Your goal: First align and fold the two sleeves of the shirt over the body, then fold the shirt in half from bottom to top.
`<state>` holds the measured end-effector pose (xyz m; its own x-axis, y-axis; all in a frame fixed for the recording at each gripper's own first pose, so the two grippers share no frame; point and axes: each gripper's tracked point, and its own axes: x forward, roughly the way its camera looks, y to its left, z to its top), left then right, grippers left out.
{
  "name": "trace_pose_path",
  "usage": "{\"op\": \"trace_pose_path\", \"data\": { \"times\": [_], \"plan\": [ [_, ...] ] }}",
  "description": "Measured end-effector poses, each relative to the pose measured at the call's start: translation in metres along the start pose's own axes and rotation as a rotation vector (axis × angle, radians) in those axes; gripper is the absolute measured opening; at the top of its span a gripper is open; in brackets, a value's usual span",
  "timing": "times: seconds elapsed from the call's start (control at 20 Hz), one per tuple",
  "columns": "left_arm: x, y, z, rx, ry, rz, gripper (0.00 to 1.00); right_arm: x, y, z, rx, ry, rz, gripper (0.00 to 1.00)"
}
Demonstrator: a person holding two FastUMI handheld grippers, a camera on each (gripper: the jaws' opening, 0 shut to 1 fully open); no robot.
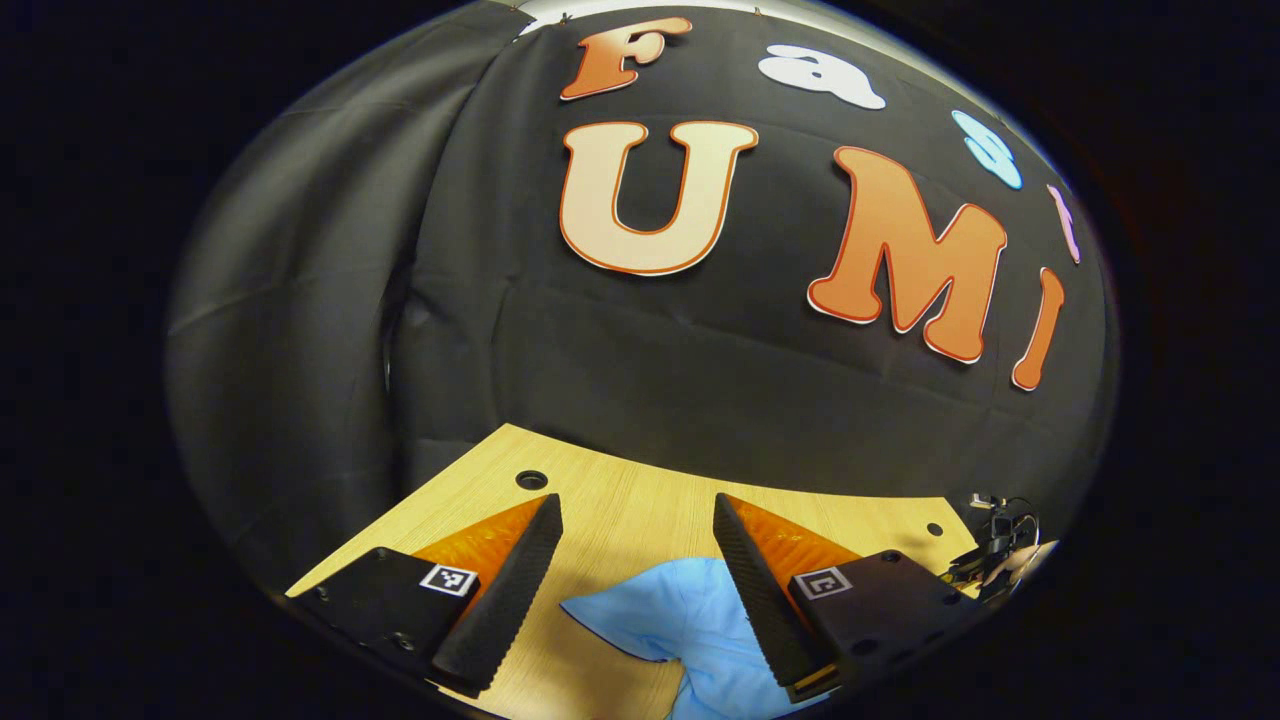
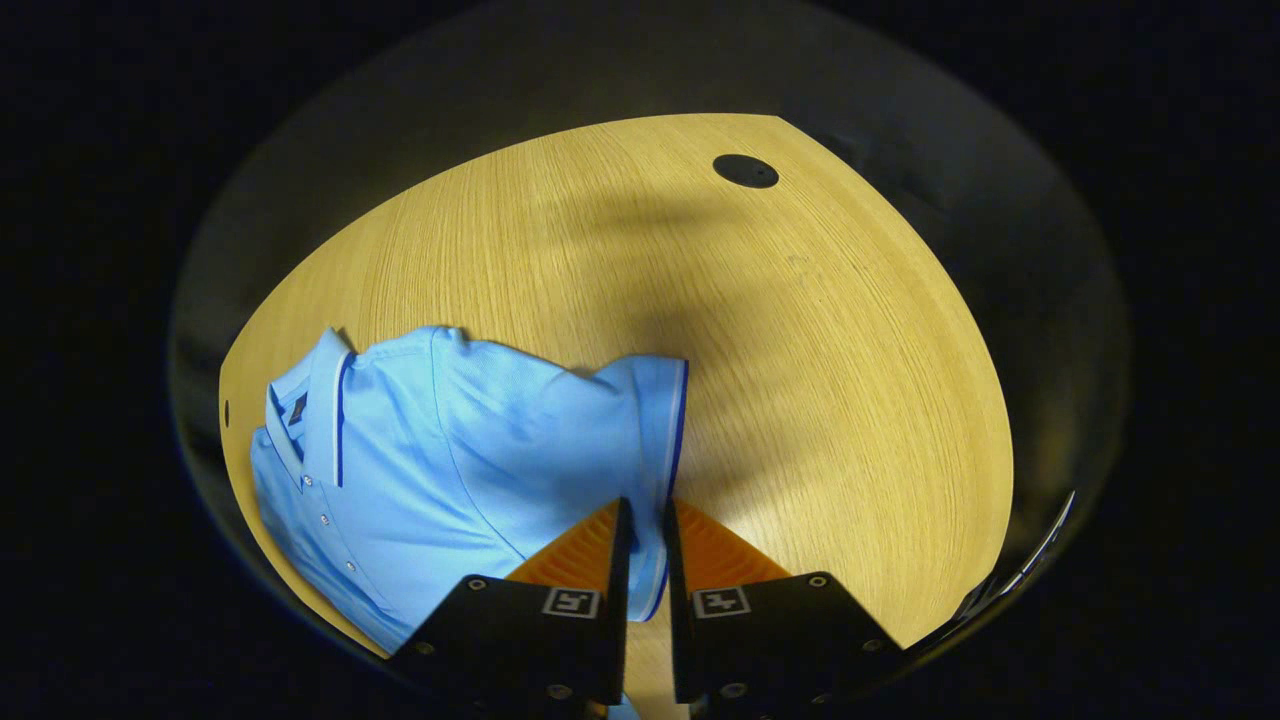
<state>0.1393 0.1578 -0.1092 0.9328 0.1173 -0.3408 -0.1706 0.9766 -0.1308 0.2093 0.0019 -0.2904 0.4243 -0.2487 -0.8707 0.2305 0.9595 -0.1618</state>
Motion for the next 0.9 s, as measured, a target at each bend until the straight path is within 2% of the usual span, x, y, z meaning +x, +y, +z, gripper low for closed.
{"op": "trace_pose_path", "data": {
  "times": [0.1,0.2,0.3,0.5,0.9],
  "plan": [
    [-0.001,0.001,-0.001,0.003,0.003,0.003,0.99,0.0,0.003,0.001,-0.023,-0.016,0.004,0.08],
    [-0.005,0.003,0.0,0.008,0.0,0.009,0.99,-0.001,0.007,0.003,-0.04,-0.032,0.015,0.02],
    [-0.008,0.006,0.002,0.021,-0.006,0.015,0.99,-0.008,0.012,-0.002,-0.039,-0.021,0.022,0.01],
    [-0.016,0.009,0.002,0.049,-0.017,0.022,0.99,-0.035,0.027,0.012,-0.129,-0.108,0.033,0.01],
    [-0.032,0.016,-0.003,0.078,-0.027,0.011,0.99,-0.091,0.072,0.02,-0.229,-0.196,0.095,0.0]
  ]
}}
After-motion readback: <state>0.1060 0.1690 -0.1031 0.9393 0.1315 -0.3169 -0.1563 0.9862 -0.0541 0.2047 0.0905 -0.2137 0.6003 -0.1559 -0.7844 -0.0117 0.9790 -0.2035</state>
